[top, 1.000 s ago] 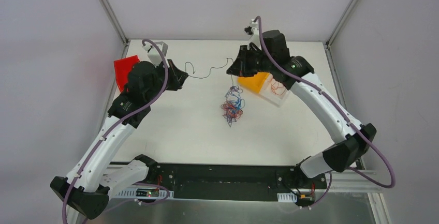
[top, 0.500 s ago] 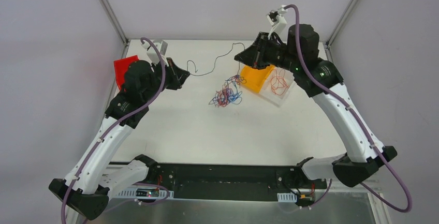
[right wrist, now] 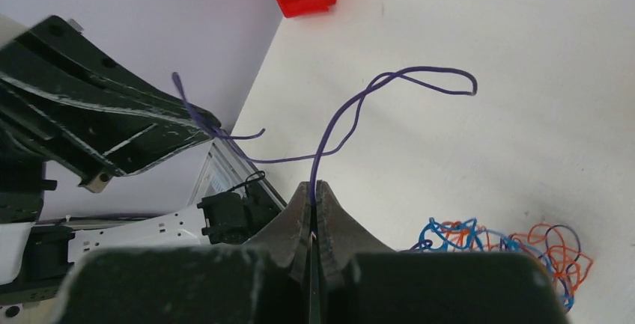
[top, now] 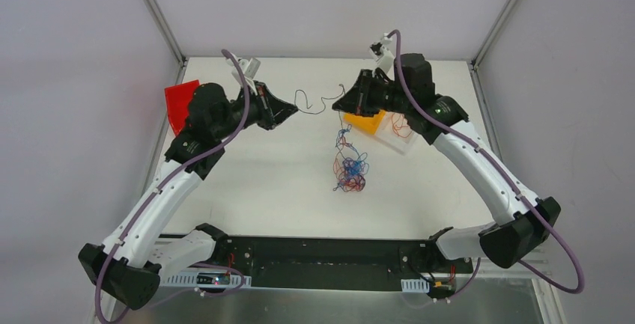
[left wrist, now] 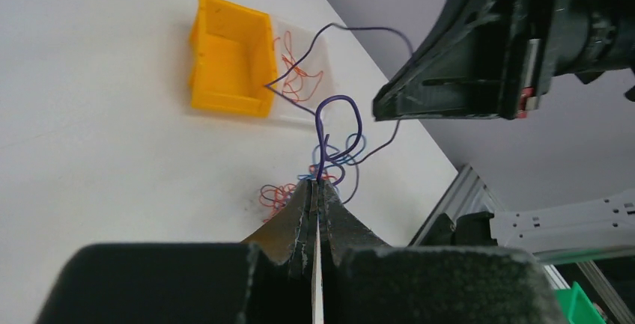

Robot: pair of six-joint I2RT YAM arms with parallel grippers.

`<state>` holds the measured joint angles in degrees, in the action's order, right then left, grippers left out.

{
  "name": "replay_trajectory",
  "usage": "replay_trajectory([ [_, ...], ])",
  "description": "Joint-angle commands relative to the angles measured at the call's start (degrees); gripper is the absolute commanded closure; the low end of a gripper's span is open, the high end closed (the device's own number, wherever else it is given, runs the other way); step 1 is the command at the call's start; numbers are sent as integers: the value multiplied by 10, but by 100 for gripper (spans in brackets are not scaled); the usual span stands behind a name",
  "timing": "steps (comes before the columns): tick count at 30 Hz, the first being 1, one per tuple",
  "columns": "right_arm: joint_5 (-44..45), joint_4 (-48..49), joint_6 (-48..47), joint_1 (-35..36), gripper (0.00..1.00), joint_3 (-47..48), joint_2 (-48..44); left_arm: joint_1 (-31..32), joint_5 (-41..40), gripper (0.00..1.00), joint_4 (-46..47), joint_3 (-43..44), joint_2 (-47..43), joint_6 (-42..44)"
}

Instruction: Untangle the cables

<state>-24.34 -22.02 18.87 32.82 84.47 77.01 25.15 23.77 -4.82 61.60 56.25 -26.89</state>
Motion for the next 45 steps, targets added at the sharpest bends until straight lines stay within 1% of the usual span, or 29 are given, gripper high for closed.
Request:
replay_trajectory([
  [1, -30, 85, 35, 0, 100, -30, 0, 9, 111, 100, 105, -9, 38, -39],
  [4, -34, 97, 40, 1, 100, -37, 10, 31, 117, 100, 120, -13, 64, -34],
  [6, -39, 110, 48, 0, 100, -42, 14, 45, 115, 97, 131, -19, 82, -30],
  [9, -44, 123, 59, 0, 100, -44, 19, 60, 116, 96, 144, -20, 116, -30],
  [14, -43, 125, 68, 0, 100, -40, 25, 72, 129, 89, 166, -10, 155, -34],
  [17, -43, 125, 77, 0, 100, -39, 26, 72, 125, 77, 185, -13, 159, -35],
  [19, -45, 125, 82, 0, 100, -40, 27, 73, 123, 66, 198, -15, 159, -34],
  [20, -46, 126, 85, 0, 100, -41, 28, 73, 120, 58, 201, -16, 159, -33],
  [21, -47, 126, 88, 0, 100, -41, 28, 73, 118, 53, 203, -15, 159, -31],
  [23, -50, 129, 94, 0, 100, -41, 29, 73, 117, 46, 206, -13, 161, -28],
  [26, -56, 134, 102, 0, 100, -39, 31, 74, 122, 44, 210, -9, 170, -29],
  [28, -59, 136, 106, 0, 100, -36, 34, 75, 122, 44, 211, -6, 176, -31],
  [29, -61, 137, 109, 0, 100, -35, 35, 75, 122, 46, 211, -4, 178, -32],
  [32, -71, 144, 118, 0, 100, -32, 39, 75, 115, 54, 210, -2, 184, -32],
  [34, -75, 146, 123, 0, 100, -33, 39, 75, 113, 68, 212, 2, 188, -32],
  [36, -77, 148, 123, 0, 100, -33, 39, 75, 112, 84, 212, 5, 192, -32],
  [38, -77, 147, 122, 1, 100, -36, 36, 75, 104, 96, 211, 4, 192, -30],
  [39, -77, 147, 120, 0, 100, -38, 34, 75, 98, 100, 210, 2, 190, -29],
  [40, -78, 148, 117, -1, 97, -42, 30, 75, 93, 100, 208, 0, 187, -26],
  [42, -72, 146, 105, -3, 65, -55, 20, 75, 81, 100, 205, -5, 180, -21],
  [43, -64, 144, 100, -5, 54, -64, 12, 75, 75, 100, 202, -7, 177, -19],
  [45, -55, 137, 88, -12, 50, -84, -3, 75, 71, 100, 197, -9, 173, -15],
])
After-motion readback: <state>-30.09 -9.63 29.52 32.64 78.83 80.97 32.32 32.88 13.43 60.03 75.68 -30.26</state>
